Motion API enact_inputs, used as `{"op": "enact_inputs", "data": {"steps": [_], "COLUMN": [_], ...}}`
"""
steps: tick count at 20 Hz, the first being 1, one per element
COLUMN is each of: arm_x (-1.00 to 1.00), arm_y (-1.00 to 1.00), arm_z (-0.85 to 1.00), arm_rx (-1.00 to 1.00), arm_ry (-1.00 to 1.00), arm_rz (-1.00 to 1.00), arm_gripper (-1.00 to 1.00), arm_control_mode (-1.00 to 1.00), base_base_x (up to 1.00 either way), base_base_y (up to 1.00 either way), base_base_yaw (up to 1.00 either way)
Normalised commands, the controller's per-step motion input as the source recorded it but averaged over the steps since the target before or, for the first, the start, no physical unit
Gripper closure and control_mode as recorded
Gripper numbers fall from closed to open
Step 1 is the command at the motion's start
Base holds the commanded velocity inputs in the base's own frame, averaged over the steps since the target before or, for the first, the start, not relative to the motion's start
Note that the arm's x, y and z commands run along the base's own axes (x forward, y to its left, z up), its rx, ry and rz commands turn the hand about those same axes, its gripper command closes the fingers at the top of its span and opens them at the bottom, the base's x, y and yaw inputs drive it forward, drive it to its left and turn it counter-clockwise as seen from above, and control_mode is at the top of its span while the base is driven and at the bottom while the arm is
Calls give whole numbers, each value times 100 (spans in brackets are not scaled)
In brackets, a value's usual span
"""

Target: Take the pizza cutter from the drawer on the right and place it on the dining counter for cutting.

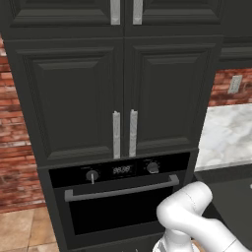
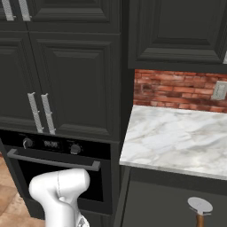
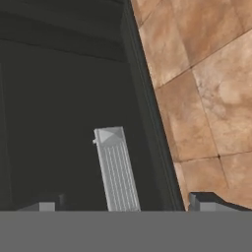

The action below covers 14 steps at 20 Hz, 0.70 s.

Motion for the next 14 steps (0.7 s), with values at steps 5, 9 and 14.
{"op": "enact_inputs", "data": {"steps": [5, 9, 14], "arm_x": [-90, -96, -97], "arm_y": [-23, -21, -21], "arm_z": [14, 38, 46], "arm_rx": [0, 0, 1], "arm_ry": [4, 3, 2], "arm_rz": [0, -1, -3], "arm_gripper": [-100, -100, -100], "arm_control_mode": [-100, -100, -100], "base_base_x": [0, 0, 0], "base_base_y": [0, 0, 0], "base_base_yaw": [0, 0, 0]}}
